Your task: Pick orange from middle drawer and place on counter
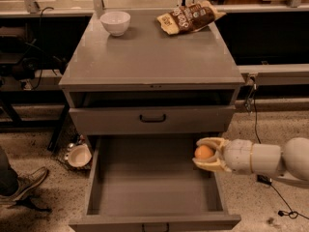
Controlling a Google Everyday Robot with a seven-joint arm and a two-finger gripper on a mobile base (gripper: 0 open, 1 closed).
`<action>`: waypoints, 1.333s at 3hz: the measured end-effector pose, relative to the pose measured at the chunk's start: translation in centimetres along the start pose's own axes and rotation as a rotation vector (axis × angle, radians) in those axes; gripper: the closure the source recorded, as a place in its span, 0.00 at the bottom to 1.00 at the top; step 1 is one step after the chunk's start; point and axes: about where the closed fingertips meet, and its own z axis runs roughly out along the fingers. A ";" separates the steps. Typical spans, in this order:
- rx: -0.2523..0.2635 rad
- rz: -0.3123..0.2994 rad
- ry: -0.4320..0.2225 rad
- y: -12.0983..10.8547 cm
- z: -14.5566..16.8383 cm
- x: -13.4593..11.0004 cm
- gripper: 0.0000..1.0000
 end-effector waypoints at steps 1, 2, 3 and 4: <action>0.066 -0.106 -0.038 -1.9 -3.3 -5.7 1.00; 0.121 -0.182 -0.060 -4.9 -5.0 -10.5 1.00; 0.125 -0.176 -0.068 -5.2 -5.0 -10.5 1.00; 0.158 -0.124 -0.130 -7.5 -4.6 -10.9 1.00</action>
Offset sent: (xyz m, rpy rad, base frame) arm 0.0445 -0.0102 0.1789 -0.0333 -0.3188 -0.0276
